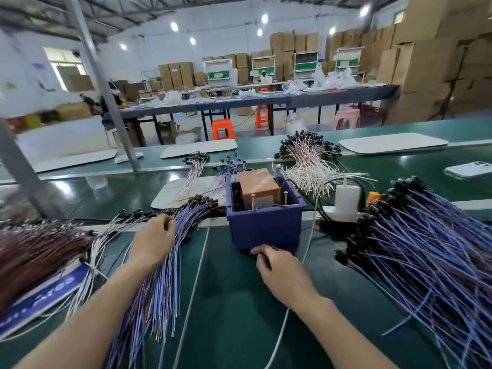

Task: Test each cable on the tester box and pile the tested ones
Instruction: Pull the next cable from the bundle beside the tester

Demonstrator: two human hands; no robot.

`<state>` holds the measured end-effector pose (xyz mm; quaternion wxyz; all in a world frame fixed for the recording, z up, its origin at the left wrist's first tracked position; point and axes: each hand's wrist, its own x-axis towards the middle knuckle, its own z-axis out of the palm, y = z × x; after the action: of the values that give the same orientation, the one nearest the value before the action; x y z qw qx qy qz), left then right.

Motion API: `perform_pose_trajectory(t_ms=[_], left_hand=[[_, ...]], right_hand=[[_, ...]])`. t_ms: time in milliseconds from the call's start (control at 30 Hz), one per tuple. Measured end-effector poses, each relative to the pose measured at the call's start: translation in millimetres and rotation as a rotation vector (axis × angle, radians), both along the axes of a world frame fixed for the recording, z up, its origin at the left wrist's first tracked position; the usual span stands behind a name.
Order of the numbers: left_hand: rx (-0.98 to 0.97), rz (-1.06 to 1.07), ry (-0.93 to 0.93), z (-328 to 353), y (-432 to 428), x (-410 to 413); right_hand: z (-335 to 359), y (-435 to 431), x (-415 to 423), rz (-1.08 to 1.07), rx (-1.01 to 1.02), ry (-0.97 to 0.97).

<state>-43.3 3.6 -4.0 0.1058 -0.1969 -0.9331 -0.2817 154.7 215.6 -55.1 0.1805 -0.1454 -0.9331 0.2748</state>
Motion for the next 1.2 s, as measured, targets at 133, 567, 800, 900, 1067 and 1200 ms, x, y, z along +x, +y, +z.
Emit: perform_pose_trajectory(t_ms=[133, 567, 800, 900, 1067, 1200], left_hand=[[-0.125, 0.056, -0.009, -10.3, -7.3, -20.9], [-0.094, 0.12, -0.096, -22.9, -1.3, -44.1], [-0.173, 0.148, -0.107, -21.9, -8.8, -40.7], [-0.249, 0.193, -0.108, -21.6, -9.2, -37.5], [0.224, 0.276, -0.141, -11.9, -1.7, -32.3], [0.851, 0.211, -0.317, 15.3, 6.2, -32.5]], right_hand=[[-10.1, 3.9, -2.3, 0.004, -0.055, -0.008], [-12.6, 5.3, -0.1, -0.03, -0.1, 0.046], [-11.3, 5.1, 1.0, -0.028, -0.098, 0.056], [-10.7, 4.5, 2.5, -0.03, -0.106, 0.056], [-8.6, 3.9, 4.8, -0.027, -0.13, 0.057], [-7.5, 3.6, 5.4, -0.028, -0.154, 0.054]])
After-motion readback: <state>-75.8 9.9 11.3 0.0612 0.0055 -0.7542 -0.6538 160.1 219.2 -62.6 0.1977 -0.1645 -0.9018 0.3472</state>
